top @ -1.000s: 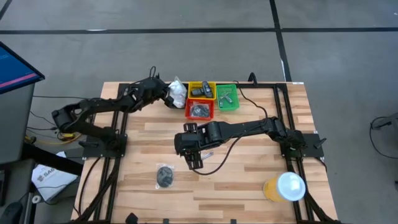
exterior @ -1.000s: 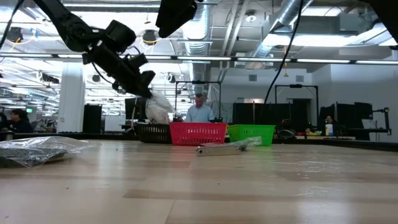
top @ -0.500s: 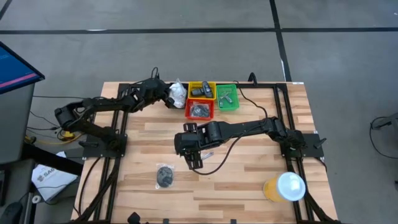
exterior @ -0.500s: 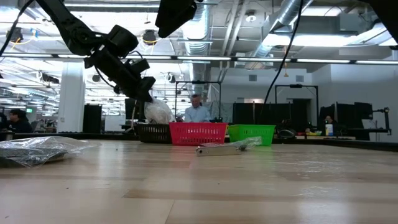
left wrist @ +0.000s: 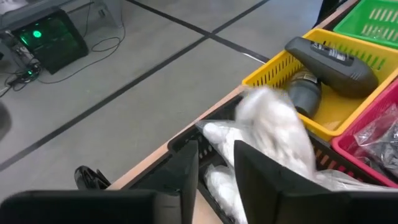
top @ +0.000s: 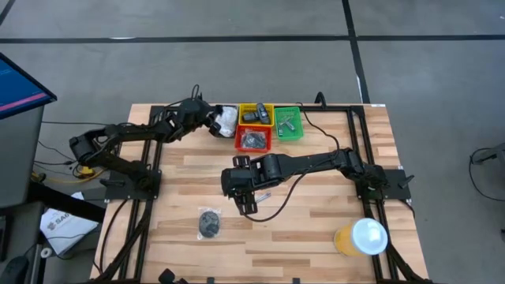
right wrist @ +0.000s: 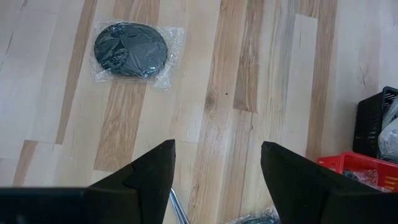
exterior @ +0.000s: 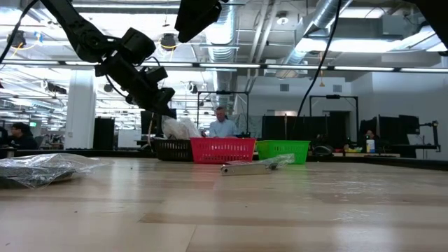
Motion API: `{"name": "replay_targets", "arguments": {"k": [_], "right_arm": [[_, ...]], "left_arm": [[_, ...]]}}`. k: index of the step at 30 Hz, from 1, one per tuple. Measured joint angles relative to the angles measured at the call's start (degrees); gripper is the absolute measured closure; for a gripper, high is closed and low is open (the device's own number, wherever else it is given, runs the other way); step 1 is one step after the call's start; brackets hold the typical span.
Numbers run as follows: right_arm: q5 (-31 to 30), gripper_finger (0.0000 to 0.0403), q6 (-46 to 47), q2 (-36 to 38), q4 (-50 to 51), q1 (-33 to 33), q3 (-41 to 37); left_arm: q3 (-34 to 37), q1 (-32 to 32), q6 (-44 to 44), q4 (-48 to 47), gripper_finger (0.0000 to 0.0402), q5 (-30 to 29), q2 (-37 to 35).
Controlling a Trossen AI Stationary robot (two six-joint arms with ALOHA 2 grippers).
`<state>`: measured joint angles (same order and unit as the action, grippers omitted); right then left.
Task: Pick & Place Travel size toiletries
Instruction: Put the cotton pack into the black bin, then put the black hairbrush into the red bin
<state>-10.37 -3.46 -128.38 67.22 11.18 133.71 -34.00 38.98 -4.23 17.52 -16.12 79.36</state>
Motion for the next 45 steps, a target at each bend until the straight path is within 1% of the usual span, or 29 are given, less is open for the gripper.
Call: {"name": "replay_targets", "arguments": {"k": [5,7,9,12,15,21,26,32,37,39,42,45], "right_arm": [[0.0,0.0178,0.0,0.0,0.0,0.0,0.0],[0.0,0.0178,0.0,0.0,0.0,0.0,0.0],[0.0,0.0178,0.0,0.0,0.0,0.0,0.0],[0.0,0.0178,0.1,0.0,0.0,0.0,0.0],[0.0,0.0178,0.5,0.0,0.0,0.0,0.0],[0.0,0.0178,0.5,0.0,0.0,0.0,0.0],[0.0,0.0178,0.5,0.0,0.0,0.0,0.0],[0.0,0.0178,0.5,0.0,0.0,0.0,0.0],[0.0,0.0178,0.5,0.0,0.0,0.0,0.0],[0.0,0.0178,0.5,0.0,0.0,0.0,0.0],[0.0,0.0178,0.7,0.0,0.0,0.0,0.0],[0.0,0.0178,2.7,0.0,0.0,0.0,0.0]], "left_arm": [[0.0,0.0,0.0,0.4,0.0285,0.0,-0.3],[0.0,0.1,-1.3,0.6,0.028,-0.1,-0.9],[0.0,0.0,-3.2,0.5,0.0277,-0.1,-2.1],[0.0,-0.1,-3.1,0.3,0.0274,-0.1,-5.1],[0.0,-1.2,-2.6,-3.8,0.0276,0.3,-8.8],[0.0,-4.7,-2.4,-15.7,0.0281,6.6,-15.0],[0.0,-9.4,-2.3,-22.6,0.0279,13.0,-18.4],[0.0,-16.3,-2.3,-29.1,0.0286,19.0,-20.9],[0.0,-22.4,0.7,-30.9,0.0288,24.2,-21.3],[0.0,-25.0,1.7,-31.5,0.0288,25.6,-21.3],[0.0,-29.2,2.1,-33.2,0.0289,25.7,-21.3],[0.0,-33.8,4.8,-34.6,0.029,25.8,-21.3]]}}
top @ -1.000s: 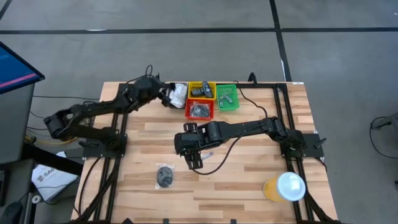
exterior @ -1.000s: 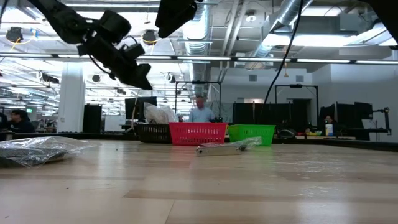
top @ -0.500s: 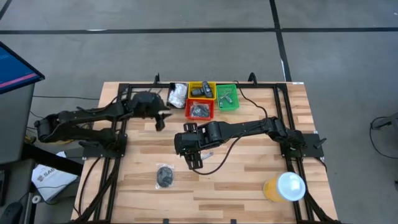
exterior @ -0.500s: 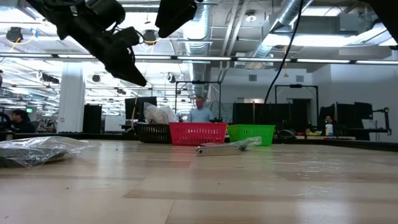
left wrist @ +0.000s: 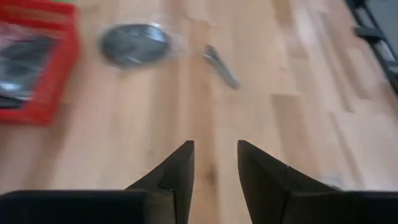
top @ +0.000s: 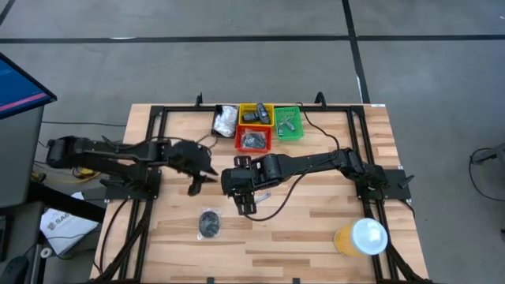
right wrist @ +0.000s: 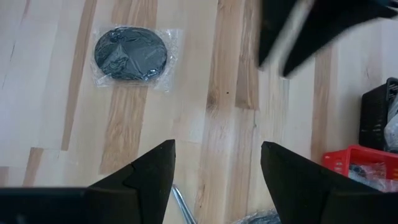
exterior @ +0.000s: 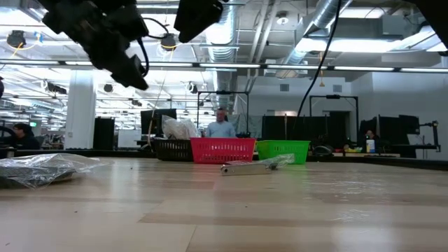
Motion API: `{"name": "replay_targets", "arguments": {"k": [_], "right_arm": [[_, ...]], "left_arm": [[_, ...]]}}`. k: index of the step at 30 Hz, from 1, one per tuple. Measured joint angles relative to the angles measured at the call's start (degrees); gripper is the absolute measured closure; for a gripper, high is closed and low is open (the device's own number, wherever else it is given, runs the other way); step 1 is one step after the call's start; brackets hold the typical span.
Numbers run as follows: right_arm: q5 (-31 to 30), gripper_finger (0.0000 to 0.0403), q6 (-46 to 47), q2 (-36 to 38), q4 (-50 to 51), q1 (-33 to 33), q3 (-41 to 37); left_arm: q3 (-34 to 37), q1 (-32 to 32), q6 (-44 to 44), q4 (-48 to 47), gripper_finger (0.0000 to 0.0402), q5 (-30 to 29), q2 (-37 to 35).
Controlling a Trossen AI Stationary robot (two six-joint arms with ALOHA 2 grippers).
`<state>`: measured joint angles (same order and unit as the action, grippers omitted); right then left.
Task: Pick & Place Travel size toiletries
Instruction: Put the black hairbrush into the red bin
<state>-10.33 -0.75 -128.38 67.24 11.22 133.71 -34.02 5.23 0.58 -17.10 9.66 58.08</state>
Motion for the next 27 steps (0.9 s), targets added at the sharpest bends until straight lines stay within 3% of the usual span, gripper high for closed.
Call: {"name": "replay_targets", "arguments": {"k": [10,16,27], "right_arm": [[0.1,0.0178,1.5,0.0,0.5,2.0,0.0],[0.1,0.0178,3.2,0.0,1.4,4.2,0.0],[-0.1,0.0178,3.8,0.0,1.4,6.4,0.0]], "left_arm": [[0.0,-15.0,7.2,-1.0,0.0293,-0.5,0.0],[0.0,-22.4,11.0,-1.0,0.0294,-6.7,0.0],[4.2,-26.7,18.6,1.5,0.0294,-12.3,3.3]]}}
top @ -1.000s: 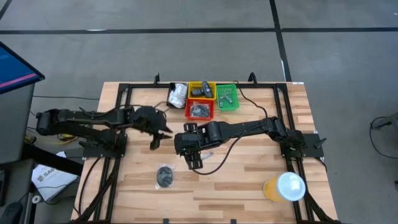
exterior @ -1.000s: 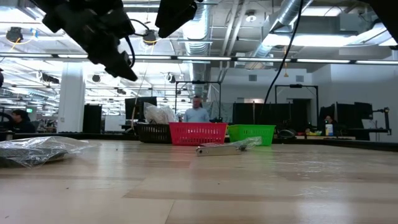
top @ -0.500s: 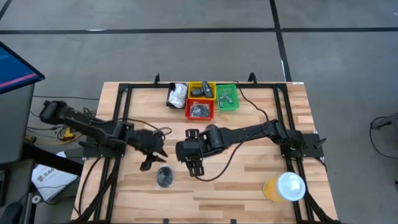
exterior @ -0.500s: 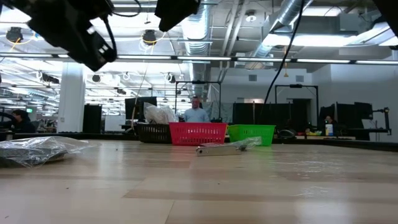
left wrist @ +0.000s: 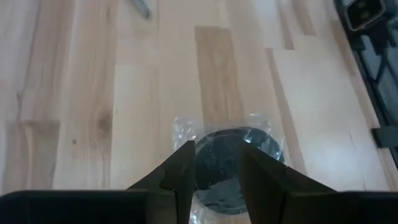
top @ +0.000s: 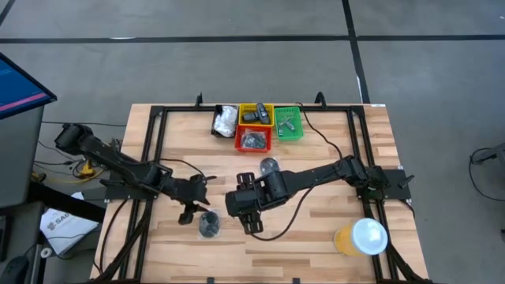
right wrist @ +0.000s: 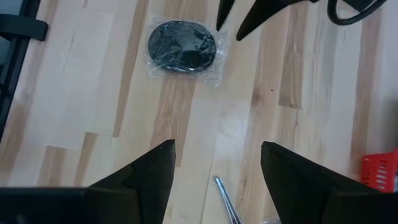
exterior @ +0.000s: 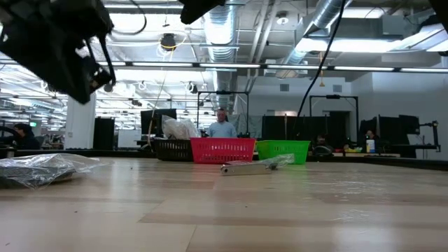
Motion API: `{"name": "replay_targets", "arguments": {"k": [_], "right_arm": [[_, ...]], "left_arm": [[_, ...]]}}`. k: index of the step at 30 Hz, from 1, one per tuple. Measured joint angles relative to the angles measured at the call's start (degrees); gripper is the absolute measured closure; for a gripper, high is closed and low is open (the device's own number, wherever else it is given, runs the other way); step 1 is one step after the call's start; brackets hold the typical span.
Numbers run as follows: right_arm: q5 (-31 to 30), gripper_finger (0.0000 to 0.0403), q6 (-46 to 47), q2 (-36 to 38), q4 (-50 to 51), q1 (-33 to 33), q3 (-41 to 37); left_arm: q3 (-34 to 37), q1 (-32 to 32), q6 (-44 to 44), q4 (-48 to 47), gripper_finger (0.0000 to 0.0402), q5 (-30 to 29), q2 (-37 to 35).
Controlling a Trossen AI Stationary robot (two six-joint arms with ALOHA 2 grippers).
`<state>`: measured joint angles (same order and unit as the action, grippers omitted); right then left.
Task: Pick & Place Travel size toiletries
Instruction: Put the black hairbrush into the red bin
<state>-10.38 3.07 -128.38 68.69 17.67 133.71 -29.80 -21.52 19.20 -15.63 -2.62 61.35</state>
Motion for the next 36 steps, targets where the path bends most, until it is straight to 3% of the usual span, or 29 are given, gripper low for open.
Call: {"name": "replay_targets", "arguments": {"k": [8,23,36], "right_arm": [[0.0,0.0178,1.5,0.0,-0.1,0.0,0.0],[0.0,0.0178,1.5,0.0,-0.1,-0.1,0.0],[0.0,0.0178,1.5,0.0,-0.2,-0.1,0.0]], "left_arm": [[6.9,0.0,4.2,9.0,0.0284,1.4,0.4],[16.9,0.0,11.5,18.8,0.0213,1.8,0.3],[20.3,-2.0,15.9,22.5,0.0216,2.9,0.8]]}}
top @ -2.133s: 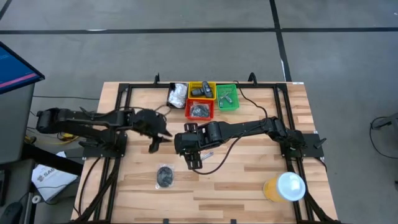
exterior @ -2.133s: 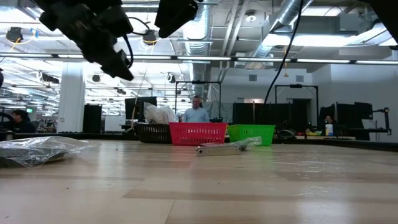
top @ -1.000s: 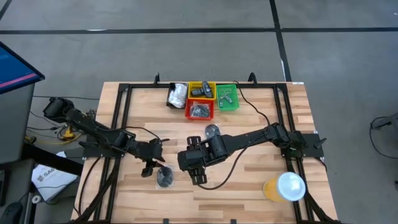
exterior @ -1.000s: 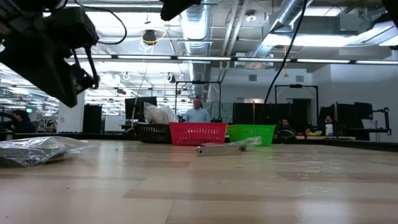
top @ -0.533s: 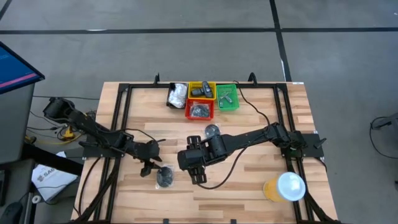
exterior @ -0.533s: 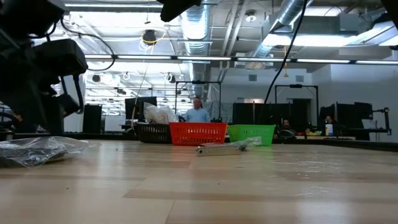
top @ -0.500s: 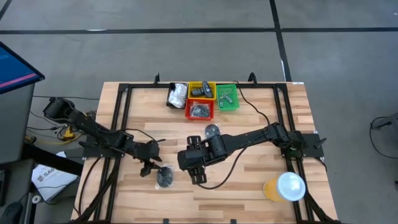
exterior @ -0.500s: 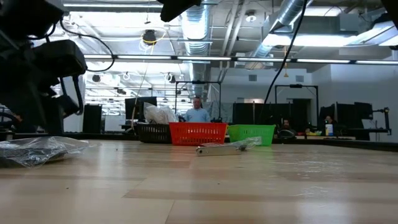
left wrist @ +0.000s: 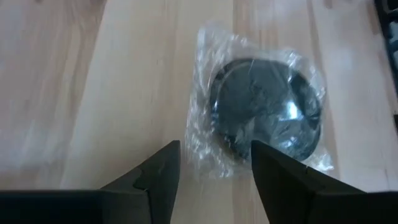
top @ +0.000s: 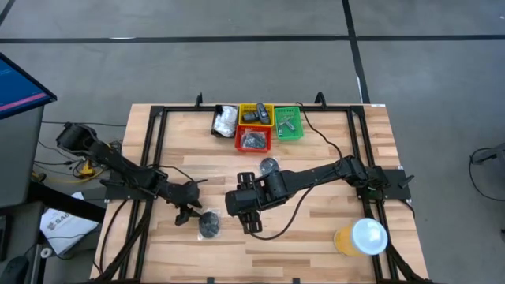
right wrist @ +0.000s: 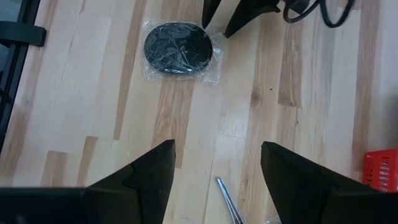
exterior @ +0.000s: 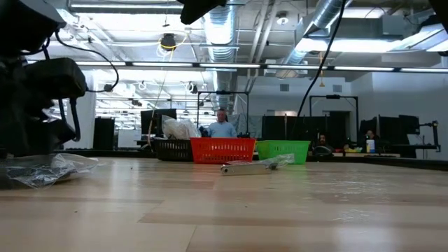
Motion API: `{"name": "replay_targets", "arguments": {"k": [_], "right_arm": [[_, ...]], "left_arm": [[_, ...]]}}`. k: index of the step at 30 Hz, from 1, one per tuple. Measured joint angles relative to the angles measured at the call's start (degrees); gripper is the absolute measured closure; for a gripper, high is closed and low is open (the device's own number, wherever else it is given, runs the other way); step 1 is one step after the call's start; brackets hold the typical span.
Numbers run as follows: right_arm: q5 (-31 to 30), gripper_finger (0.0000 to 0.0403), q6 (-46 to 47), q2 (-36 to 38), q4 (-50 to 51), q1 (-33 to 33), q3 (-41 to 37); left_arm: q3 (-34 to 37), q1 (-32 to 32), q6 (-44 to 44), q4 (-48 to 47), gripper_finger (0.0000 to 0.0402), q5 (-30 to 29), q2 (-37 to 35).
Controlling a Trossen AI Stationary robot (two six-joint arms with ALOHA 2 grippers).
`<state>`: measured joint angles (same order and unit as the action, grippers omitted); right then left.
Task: Pick & Place Travel size toiletries
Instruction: Put the black hairbrush into the red bin
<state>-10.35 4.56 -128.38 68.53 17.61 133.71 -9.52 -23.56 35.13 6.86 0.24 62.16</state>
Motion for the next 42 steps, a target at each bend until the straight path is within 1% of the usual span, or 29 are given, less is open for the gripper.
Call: {"name": "replay_targets", "arguments": {"k": [5,10,13,16,18,20,23,24,27,31,37,42], "right_arm": [[0.0,0.0178,0.0,0.0,0.0,0.0,0.0],[0.0,0.0178,0.0,0.0,-0.2,0.0,0.0],[0.0,0.0178,0.0,0.0,-0.2,0.0,0.0],[0.0,0.0178,0.0,0.0,-0.1,0.0,0.0],[0.0,0.0178,0.0,0.0,-0.1,0.0,0.0],[0.0,0.0178,0.0,0.0,-0.1,0.0,0.0],[0.0,0.0178,0.0,0.0,0.0,0.0,0.0],[0.0,0.0178,0.0,0.0,0.0,0.0,0.0],[0.0,0.0178,0.0,0.0,0.0,0.0,0.0],[0.0,0.0178,0.0,0.0,0.0,-0.1,0.0],[0.0,0.0178,-0.4,0.0,0.0,-0.7,0.0],[0.0,0.0178,-0.4,0.0,0.0,-1.4,0.0]], "left_arm": [[-0.1,-1.3,1.6,2.3,0.0219,-1.0,3.9],[-0.3,-2.1,1.6,7.7,0.022,-1.5,8.7],[-0.3,-2.9,1.6,8.9,0.0231,-2.0,10.9],[-0.4,-3.6,1.6,9.6,0.0259,-2.6,12.3],[-0.4,-4.0,1.4,10.0,0.0285,-3.0,13.0],[-0.3,-4.1,1.3,10.1,0.0317,-3.0,13.1],[-0.2,-4.0,1.0,10.0,0.0378,-2.8,13.3],[-0.2,-4.1,0.9,10.0,0.0389,-2.7,13.3],[-0.1,-4.1,0.3,10.2,0.0398,-2.1,13.3],[-0.2,-4.1,-0.8,11.8,0.0401,-1.2,13.3],[-2.9,-3.7,-5.6,10.6,0.0401,-0.8,13.5],[-4.0,-2.3,-7.1,10.9,0.0401,-2.7,13.4]]}}
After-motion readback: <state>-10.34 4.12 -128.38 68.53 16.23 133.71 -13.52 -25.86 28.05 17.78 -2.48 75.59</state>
